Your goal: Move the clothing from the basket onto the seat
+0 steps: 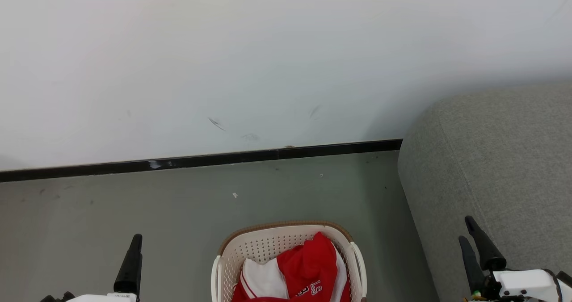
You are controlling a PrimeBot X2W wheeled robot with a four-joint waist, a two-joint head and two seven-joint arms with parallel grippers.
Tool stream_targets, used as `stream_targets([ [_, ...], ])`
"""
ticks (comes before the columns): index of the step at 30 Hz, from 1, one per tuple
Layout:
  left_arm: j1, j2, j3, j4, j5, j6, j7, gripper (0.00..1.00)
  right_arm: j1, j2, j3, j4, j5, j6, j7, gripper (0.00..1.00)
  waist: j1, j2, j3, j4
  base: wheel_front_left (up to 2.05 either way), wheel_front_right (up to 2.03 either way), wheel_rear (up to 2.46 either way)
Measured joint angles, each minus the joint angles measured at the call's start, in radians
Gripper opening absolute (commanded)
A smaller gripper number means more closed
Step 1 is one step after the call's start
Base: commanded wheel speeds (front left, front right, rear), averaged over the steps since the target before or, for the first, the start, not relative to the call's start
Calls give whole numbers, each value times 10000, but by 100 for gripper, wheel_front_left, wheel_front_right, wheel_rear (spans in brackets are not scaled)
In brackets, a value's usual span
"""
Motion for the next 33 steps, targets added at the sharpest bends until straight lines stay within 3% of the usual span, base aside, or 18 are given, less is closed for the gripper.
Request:
stream_targets([
  [6,-1,82,-109,-207,769,98,-215,100,-1,-2,4,-198,-1072,0,-176,100,26,0,-13,4,0,0,0],
  [18,-15,299,-332,-849,2999,424,-608,100,-10,8,278,-612,-3396,0,-543,100,115,0,-75,31,0,0,0],
  [26,-16,495,-711,-1187,4525,627,-876,100,-8,15,456,-700,-4842,0,-754,100,134,0,-111,48,0,0,0],
  [33,-12,690,-1166,-1398,6151,926,-1103,100,-1,38,594,-880,-6307,0,-949,100,121,0,-118,59,0,0,0],
])
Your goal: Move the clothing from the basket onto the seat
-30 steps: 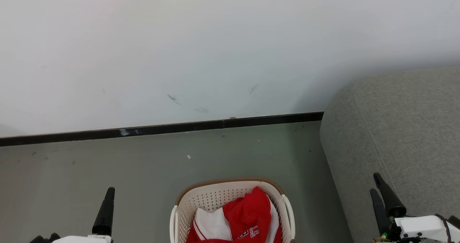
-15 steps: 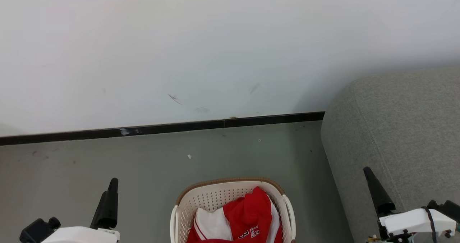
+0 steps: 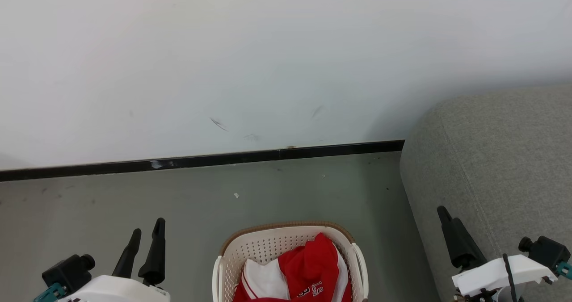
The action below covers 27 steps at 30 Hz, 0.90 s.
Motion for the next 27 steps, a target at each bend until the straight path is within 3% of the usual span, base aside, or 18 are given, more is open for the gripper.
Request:
stream_targets([
  [15,179,173,-872,-92,2729,581,-516,100,15,10,280,-318,-2589,0,-470,100,-96,0,51,12,0,0,0],
  [27,223,138,-1220,-230,4631,1147,-955,100,39,13,416,-531,-4531,0,-825,100,-116,0,67,45,0,0,0],
])
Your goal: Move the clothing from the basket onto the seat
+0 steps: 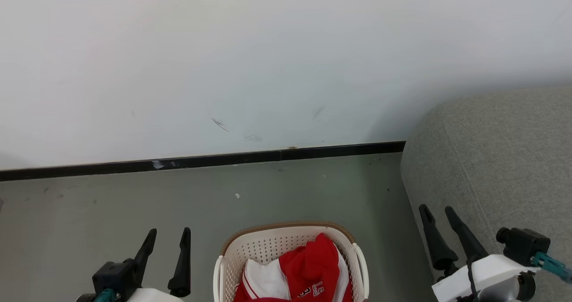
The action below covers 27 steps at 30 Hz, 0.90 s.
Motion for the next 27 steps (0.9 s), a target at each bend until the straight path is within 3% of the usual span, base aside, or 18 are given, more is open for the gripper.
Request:
stream_targets([
  [21,-38,-58,-176,52,2499,840,-732,100,12,8,196,-211,-3099,0,-692,100,-4,0,27,4,0,0,0],
  [27,-42,-102,-150,77,2775,961,-880,100,12,10,188,-286,-3707,0,-792,100,-4,0,29,0,0,0,0],
])
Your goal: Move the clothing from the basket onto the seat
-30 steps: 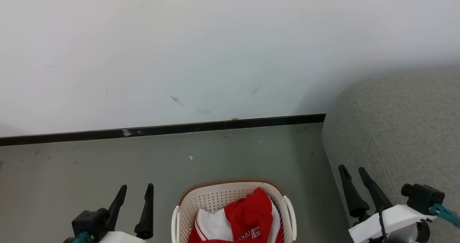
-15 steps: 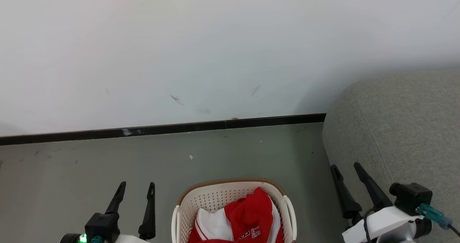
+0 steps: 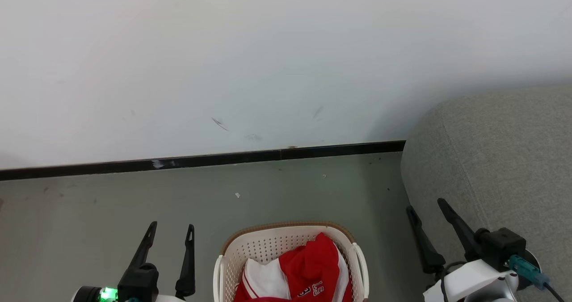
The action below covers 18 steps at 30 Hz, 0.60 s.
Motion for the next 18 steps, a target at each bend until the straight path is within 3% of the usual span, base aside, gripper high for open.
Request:
stream_targets([
  [18,-34,-107,328,259,-364,56,13,100,15,10,-234,-2,259,0,0,100,-1,0,17,-84,0,0,0],
])
